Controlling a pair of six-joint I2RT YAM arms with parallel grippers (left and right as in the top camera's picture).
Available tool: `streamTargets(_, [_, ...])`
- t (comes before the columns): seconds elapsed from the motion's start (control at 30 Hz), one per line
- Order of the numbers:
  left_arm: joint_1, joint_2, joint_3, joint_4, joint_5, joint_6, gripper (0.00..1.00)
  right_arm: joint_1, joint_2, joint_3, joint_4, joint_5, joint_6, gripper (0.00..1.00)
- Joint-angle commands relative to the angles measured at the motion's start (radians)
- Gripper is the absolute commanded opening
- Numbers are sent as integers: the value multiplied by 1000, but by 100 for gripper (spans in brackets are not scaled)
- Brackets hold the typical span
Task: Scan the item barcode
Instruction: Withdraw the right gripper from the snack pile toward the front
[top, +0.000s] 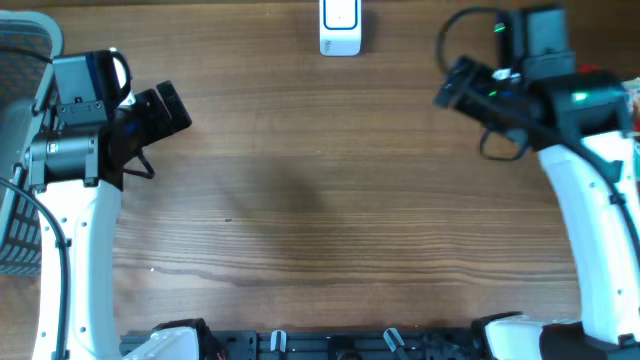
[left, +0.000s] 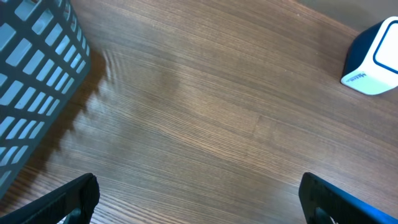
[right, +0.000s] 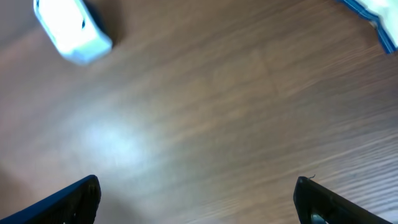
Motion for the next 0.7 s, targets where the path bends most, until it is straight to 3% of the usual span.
streamTargets(0.0, [5, -6, 3, 2, 1, -16, 100, 73, -66, -1, -47, 77, -16, 100])
streamTargets(0.13, [5, -6, 3, 2, 1, -16, 100, 142, -135, -1, -92, 76, -77, 100])
streamTargets(0.33, [5, -6, 3, 2, 1, -16, 100, 162, -191, -1, -203, -31, -40, 100])
streamTargets(0.67, [5, -6, 3, 2, 1, -16, 100, 162, -177, -1, -198, -33, -39, 100])
